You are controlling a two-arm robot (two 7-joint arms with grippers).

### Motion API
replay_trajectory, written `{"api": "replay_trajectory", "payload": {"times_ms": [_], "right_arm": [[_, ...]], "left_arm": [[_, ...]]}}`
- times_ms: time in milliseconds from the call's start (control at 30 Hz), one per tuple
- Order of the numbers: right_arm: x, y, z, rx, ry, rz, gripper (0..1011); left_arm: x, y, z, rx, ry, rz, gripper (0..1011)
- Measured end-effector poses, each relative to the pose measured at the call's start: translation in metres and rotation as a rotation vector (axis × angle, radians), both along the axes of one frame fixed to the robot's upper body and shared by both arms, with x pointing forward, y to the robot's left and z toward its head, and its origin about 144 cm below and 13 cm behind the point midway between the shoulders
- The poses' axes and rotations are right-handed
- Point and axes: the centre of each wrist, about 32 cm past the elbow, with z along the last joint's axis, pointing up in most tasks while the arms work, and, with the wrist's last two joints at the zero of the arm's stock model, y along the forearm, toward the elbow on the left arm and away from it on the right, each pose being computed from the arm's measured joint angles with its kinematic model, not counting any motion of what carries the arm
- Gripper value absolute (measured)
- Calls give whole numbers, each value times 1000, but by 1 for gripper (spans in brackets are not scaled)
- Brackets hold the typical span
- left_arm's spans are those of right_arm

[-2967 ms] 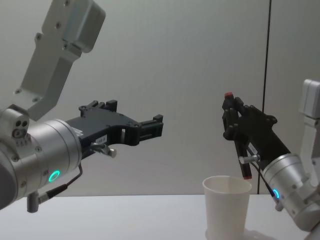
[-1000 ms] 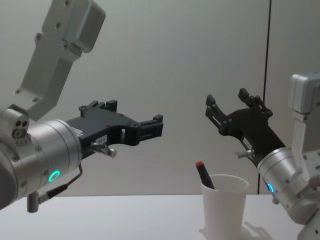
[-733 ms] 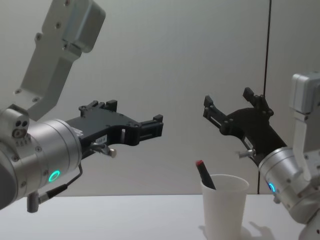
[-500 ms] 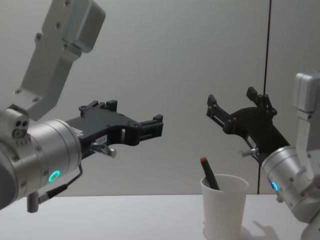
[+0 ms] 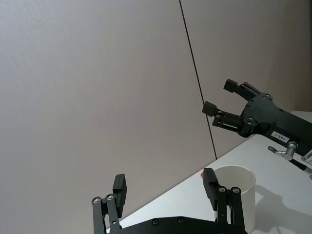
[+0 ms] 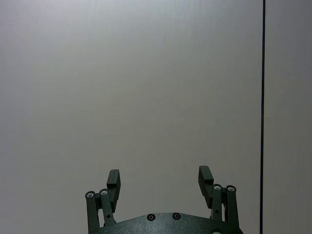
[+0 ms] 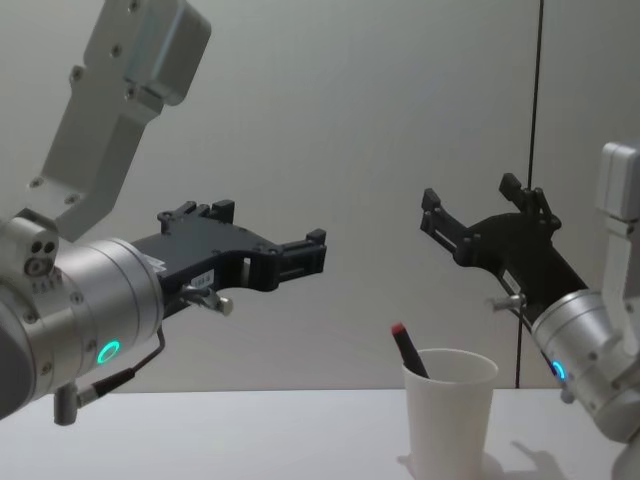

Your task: Place the pen into the pen holder.

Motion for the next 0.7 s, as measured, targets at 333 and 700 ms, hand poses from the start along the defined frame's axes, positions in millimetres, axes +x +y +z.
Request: {"api": "replay_trajectory", "payload": {"times_ms": [333, 700], "right_arm": [[-16, -10, 16, -21, 58, 7, 1002], [-37, -23, 39, -59, 124, -4, 1002]], "left_arm": [[0, 0, 0, 0, 0, 0, 1004], [0, 0, 0, 0, 0, 0, 1004]]}}
